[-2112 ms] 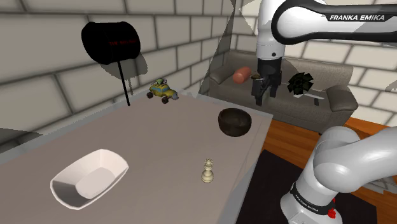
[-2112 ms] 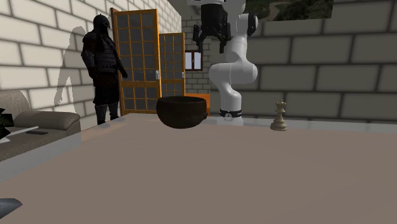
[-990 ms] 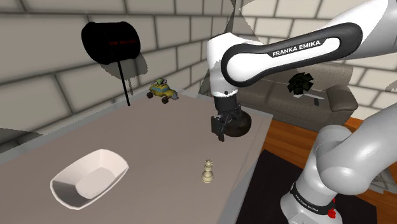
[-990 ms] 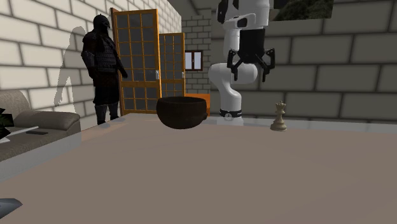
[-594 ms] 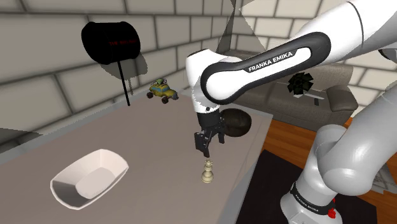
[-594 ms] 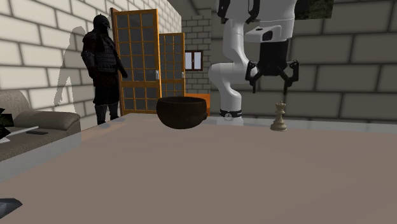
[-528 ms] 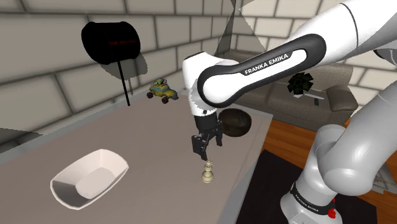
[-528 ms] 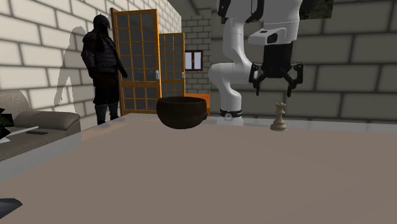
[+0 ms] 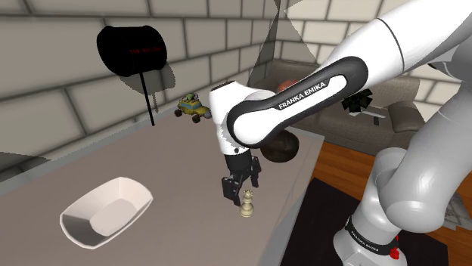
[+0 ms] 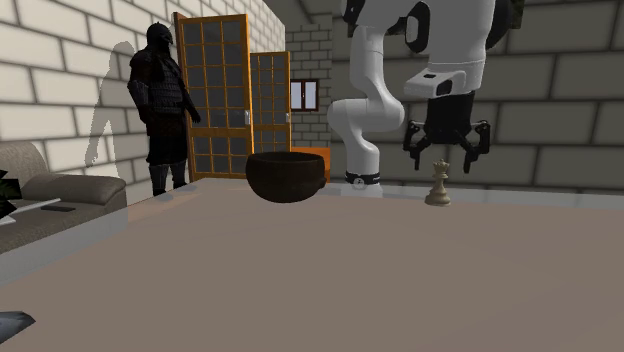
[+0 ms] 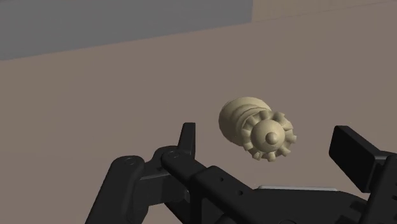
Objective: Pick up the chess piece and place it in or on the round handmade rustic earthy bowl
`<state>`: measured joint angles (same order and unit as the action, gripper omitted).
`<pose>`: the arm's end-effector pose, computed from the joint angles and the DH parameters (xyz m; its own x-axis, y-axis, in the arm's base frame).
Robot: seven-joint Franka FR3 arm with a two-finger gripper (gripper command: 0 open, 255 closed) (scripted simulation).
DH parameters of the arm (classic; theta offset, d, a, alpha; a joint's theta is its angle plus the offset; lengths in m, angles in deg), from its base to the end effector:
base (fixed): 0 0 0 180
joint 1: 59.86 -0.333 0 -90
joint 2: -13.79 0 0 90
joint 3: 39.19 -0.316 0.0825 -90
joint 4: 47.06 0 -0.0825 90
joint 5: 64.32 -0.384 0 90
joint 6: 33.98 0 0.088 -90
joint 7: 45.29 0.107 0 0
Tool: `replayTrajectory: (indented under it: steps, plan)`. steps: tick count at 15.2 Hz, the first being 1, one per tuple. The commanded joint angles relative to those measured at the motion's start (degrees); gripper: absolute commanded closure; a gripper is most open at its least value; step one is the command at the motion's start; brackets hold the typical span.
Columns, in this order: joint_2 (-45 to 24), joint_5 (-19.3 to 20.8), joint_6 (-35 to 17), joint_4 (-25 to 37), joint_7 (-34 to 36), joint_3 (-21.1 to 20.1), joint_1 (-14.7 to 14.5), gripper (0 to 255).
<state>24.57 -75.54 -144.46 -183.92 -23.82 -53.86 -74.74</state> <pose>0.3744 0.2276 0.3704 0.9541 0.0344 -0.2976 0.0357 -0.9994 -0.0011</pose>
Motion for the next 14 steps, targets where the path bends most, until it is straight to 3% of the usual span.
replayTrajectory:
  steps: [1, 9, 10, 14]
  plan:
    - [-0.4, -0.2, -2.0, -1.5, 0.0, -0.2, -0.2, 0]
    - [-0.4, -0.2, -1.9, -1.5, 0.0, -0.2, -0.2, 0]
    - [-0.4, -0.2, -1.9, -1.5, 0.0, -0.2, -0.2, 255]
    - [-0.4, -0.2, -2.0, -1.5, 0.0, -0.2, -0.2, 255]
